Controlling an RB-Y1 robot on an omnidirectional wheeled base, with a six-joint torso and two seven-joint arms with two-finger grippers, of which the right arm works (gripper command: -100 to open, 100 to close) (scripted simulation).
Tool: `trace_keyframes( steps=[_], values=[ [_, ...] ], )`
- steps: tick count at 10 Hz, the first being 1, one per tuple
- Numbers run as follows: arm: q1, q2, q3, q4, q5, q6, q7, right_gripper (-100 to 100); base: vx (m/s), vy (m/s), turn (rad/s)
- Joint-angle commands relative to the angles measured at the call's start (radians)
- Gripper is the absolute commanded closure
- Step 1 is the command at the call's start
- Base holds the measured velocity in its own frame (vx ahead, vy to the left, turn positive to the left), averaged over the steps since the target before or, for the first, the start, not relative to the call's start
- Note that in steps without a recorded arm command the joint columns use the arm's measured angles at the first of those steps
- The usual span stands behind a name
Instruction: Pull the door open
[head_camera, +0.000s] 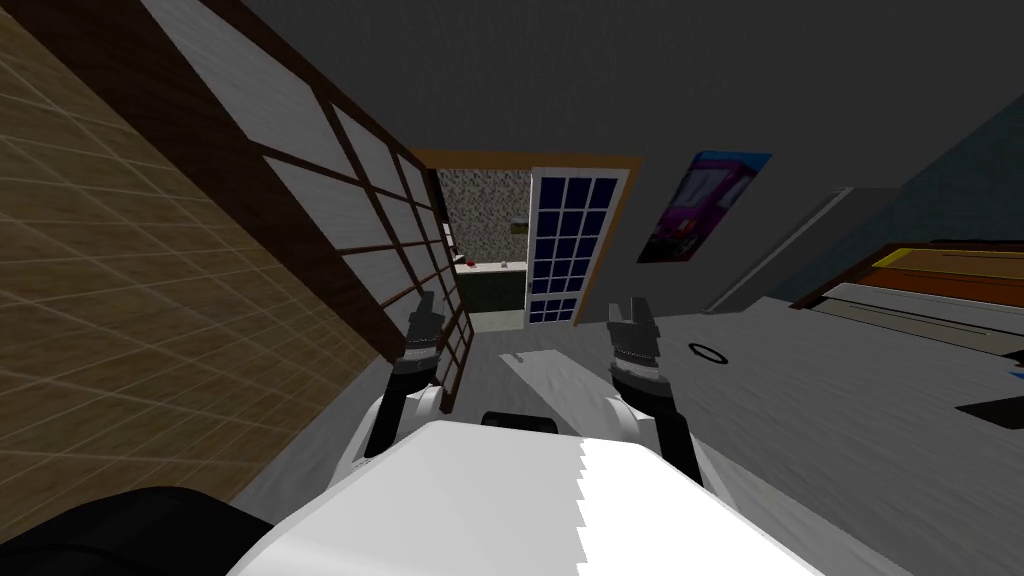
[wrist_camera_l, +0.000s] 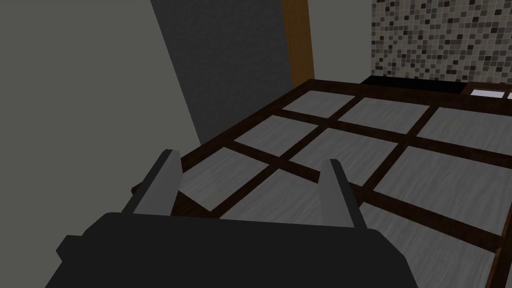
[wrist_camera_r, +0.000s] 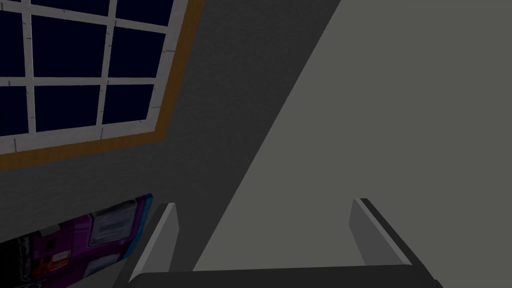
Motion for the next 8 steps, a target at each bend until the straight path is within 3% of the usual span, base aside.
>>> trace_keyframes(
  steps=[1, 8],
  values=[
    [-0.009, -0.008, -0.007, 0.033, 0.008, -0.011, 0.016, -100, 0.111, 0.028, -0.002],
    [-0.058, -0.035, -0.028, 0.190, 0.060, -0.051, 0.109, -100, 0.117, 0.016, -0.003]
  ],
)
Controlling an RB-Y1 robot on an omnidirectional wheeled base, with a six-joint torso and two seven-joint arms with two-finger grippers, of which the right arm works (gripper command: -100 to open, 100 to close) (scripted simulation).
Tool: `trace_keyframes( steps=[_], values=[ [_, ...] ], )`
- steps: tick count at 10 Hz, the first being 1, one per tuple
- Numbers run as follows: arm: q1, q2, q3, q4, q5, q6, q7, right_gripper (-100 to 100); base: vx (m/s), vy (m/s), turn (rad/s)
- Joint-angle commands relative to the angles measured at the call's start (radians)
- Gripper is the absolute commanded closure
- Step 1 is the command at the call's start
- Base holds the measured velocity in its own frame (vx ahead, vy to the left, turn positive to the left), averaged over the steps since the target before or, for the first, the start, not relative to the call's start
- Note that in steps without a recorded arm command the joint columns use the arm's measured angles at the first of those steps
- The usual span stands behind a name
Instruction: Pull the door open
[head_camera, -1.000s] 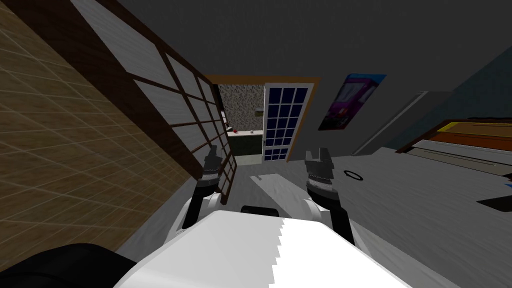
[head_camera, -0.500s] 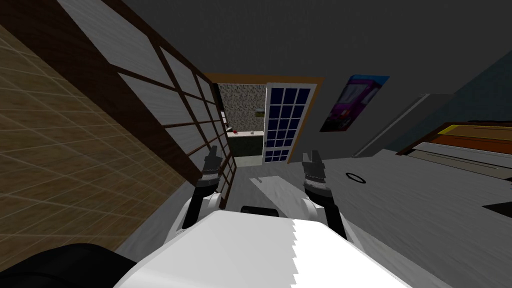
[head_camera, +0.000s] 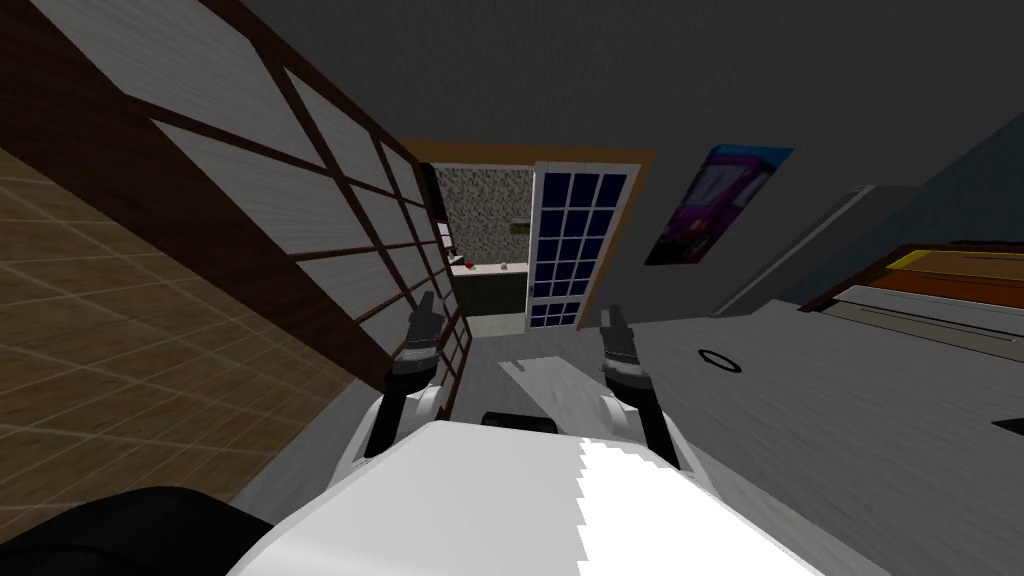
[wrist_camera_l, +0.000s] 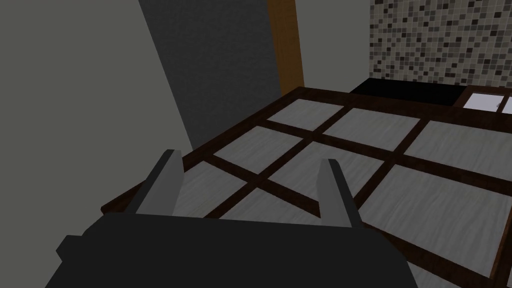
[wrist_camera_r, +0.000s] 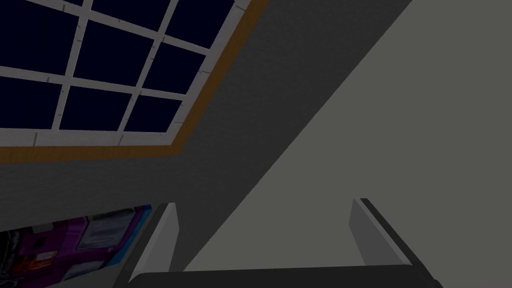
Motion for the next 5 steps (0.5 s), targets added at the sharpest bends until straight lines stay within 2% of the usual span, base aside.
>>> trace_keyframes(
  steps=[1, 5],
  values=[
    [-0.006, -0.004, -0.003, 0.032, 0.011, -0.011, 0.022, -100, 0.112, 0.011, 0.000],
    [-0.030, -0.015, -0.013, 0.110, 0.037, -0.031, 0.068, -100, 0.087, 0.026, -0.003]
  ],
)
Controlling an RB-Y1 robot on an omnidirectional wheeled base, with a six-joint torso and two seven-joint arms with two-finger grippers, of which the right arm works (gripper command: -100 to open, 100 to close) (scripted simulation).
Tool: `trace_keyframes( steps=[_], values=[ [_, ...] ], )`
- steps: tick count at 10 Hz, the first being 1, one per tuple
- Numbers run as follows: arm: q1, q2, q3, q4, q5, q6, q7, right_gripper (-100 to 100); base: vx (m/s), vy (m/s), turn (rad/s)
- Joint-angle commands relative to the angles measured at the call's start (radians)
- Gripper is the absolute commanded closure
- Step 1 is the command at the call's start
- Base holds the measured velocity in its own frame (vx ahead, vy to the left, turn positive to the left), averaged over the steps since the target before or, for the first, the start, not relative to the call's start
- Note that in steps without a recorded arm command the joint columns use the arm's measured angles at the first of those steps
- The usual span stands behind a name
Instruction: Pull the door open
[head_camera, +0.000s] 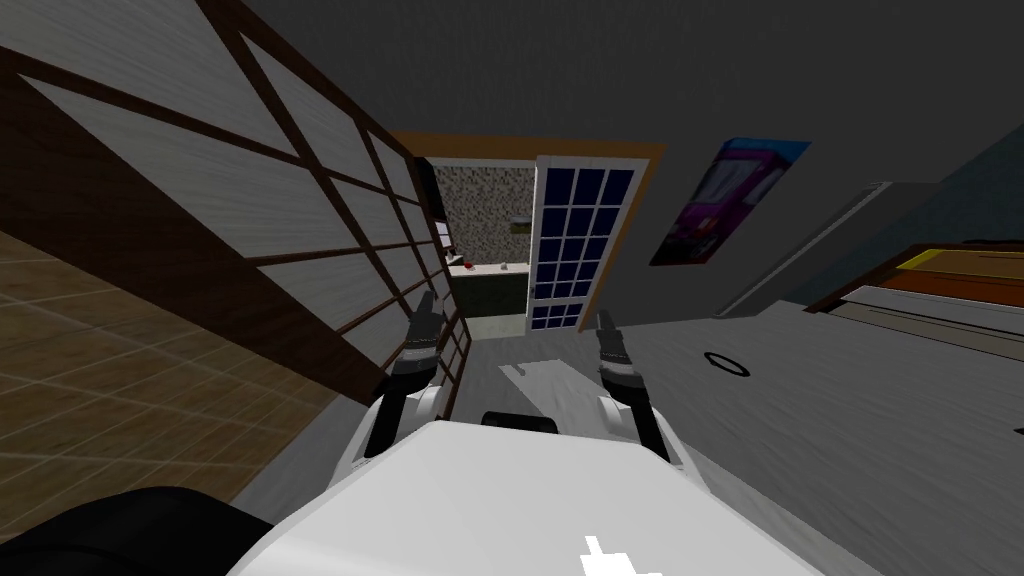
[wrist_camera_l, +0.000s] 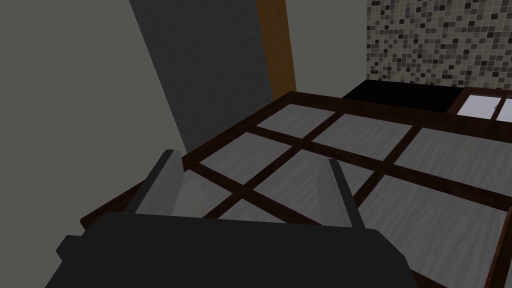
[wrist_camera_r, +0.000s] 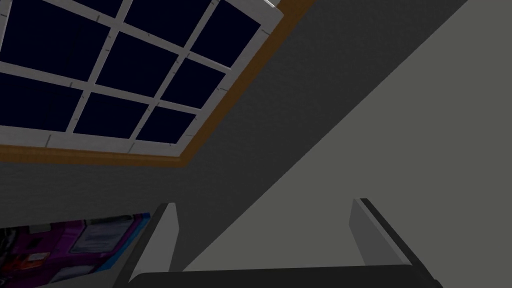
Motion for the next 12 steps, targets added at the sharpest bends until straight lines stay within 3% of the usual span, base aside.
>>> trace_keyframes(
  steps=[1, 12],
  values=[
    [-0.011, -0.008, -0.009, 0.034, 0.008, -0.009, 0.017, -100, 0.100, 0.025, -0.002],
    [-0.087, -0.033, -0.041, 0.277, 0.089, -0.071, 0.162, -100, 0.097, 0.020, -0.003]
  ],
)
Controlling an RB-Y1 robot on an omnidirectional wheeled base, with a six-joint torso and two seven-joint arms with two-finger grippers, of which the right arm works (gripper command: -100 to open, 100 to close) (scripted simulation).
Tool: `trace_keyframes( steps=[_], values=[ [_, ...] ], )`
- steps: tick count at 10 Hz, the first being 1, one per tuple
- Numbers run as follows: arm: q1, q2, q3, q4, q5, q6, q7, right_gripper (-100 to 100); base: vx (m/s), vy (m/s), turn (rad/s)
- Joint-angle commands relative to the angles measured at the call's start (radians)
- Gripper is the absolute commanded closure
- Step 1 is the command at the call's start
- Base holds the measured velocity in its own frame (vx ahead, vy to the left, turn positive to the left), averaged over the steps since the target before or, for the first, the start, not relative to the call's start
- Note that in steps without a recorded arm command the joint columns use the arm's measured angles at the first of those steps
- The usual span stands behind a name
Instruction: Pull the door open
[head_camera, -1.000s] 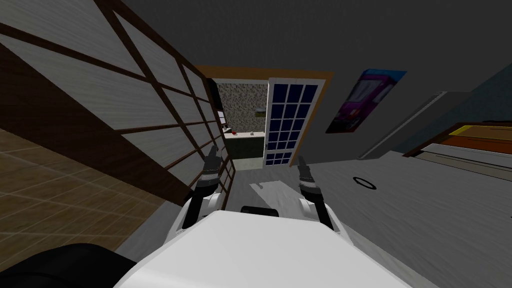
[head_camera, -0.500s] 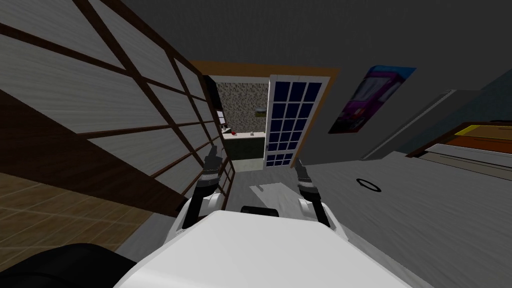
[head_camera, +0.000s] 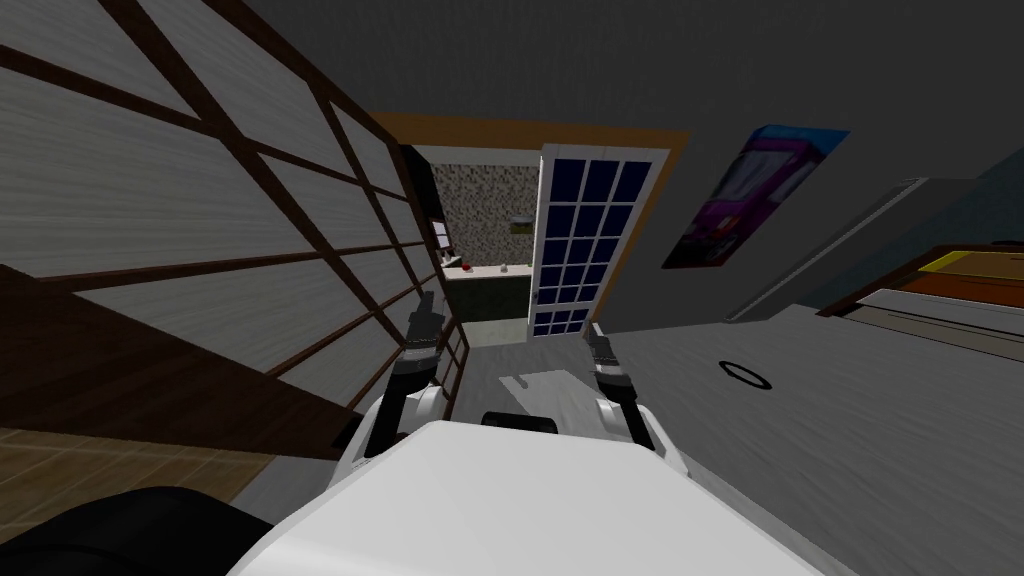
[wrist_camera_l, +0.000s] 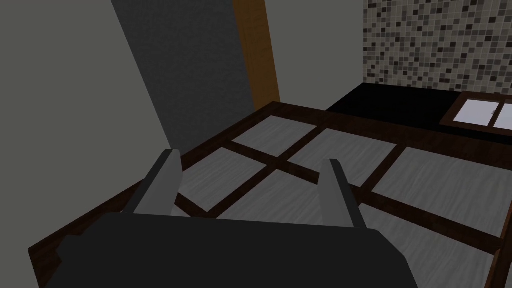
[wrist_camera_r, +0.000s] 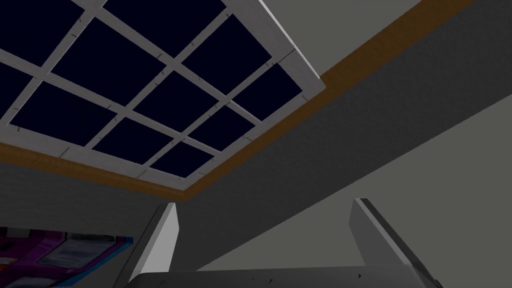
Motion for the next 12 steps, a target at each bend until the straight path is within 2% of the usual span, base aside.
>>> trace_keyframes(
  steps=[1, 12],
  values=[
    [-0.016, -0.004, -0.006, 0.043, 0.012, -0.011, 0.024, -100, 0.111, 0.018, -0.004],
    [-0.097, -0.024, -0.040, 0.303, 0.098, -0.077, 0.179, -100, 0.100, 0.024, -0.003]
  ],
)
